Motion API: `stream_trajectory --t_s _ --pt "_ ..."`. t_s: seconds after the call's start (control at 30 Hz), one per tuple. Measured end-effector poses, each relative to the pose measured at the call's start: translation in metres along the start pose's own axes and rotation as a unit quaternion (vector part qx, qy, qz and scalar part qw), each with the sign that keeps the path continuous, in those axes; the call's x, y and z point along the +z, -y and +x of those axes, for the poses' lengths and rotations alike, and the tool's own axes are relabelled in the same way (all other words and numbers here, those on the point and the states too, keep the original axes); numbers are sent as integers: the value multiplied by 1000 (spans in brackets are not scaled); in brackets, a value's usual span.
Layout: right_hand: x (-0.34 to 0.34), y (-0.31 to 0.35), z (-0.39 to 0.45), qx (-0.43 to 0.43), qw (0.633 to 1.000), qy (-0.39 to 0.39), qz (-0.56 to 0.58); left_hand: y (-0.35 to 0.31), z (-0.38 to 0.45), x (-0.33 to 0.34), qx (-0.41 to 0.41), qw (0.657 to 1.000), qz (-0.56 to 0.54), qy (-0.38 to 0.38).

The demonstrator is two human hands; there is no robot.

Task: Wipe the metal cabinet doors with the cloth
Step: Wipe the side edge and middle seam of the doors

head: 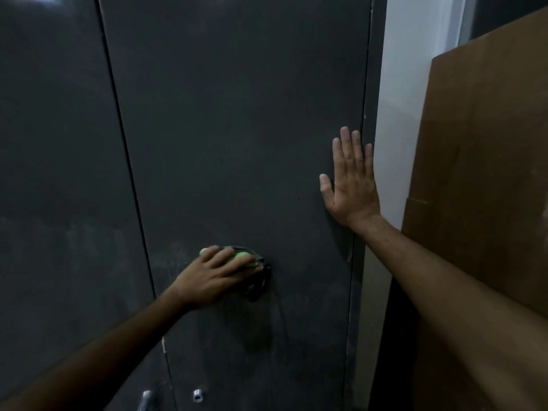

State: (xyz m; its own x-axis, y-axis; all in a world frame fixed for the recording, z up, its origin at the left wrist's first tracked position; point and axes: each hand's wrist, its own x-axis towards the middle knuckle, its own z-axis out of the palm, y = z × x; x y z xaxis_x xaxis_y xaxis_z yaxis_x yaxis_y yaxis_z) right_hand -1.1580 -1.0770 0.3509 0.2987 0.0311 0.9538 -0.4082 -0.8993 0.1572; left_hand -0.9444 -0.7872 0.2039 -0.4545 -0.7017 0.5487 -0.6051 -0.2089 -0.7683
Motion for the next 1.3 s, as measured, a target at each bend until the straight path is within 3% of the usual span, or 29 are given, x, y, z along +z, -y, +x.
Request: stream_trajectory --t_s 0.07,0.13,0.23,0.3,0.37,0.43,0.5,0.6,0.63,0.7,0.83,0.97,1.1,1.17,1.2,1.3 --pt "3 1 0 3 1000 1 -9 28 -9 -15 -51 999 10 -5" --pt "5 1 -1 8 1000 2 -14 62 11 -33 -170 985 11 -41" --pt "6 2 0 15 1000 -1 -17 82 67 -42 -401 909 6 -113" --pt "7 2 -1 15 1000 0 -19 56 83 -27 -374 921 -9 -111" --pt "7 2 -1 14 1000 -1 -17 20 66 -11 -235 970 -19 -58" --pt "7 2 -1 11 1000 0 -11 -1 29 -9 -138 990 -31 0" --pt "7 1 -2 11 1000 -1 -6 -13 7 -19 -136 989 -55 28" --pt "6 1 -3 9 1000 -3 -3 -26 10 -41 -238 954 -177 32" --pt "5 2 -3 9 1000 -1 2 -31 18 -50 -283 931 -230 23" --pt "1 4 -4 14 1000 8 13 -43 38 -70 -385 851 -356 -13" --pt "-8 17 -7 45 997 37 52 -55 77 -94 -521 624 -577 -82" --pt "-20 29 -16 41 990 58 124 -56 103 -103 -588 448 -669 -71" --pt "-40 51 -48 12 961 81 265 -57 115 -107 -606 331 -718 -87" --pt "-57 68 -62 97 905 177 375 -57 115 -109 -594 279 -749 -97" --pt "-66 75 -66 164 849 233 445 -58 115 -111 -588 257 -761 -94" --pt "-84 83 -72 337 566 390 644 -64 118 -117 -584 204 -780 -97"
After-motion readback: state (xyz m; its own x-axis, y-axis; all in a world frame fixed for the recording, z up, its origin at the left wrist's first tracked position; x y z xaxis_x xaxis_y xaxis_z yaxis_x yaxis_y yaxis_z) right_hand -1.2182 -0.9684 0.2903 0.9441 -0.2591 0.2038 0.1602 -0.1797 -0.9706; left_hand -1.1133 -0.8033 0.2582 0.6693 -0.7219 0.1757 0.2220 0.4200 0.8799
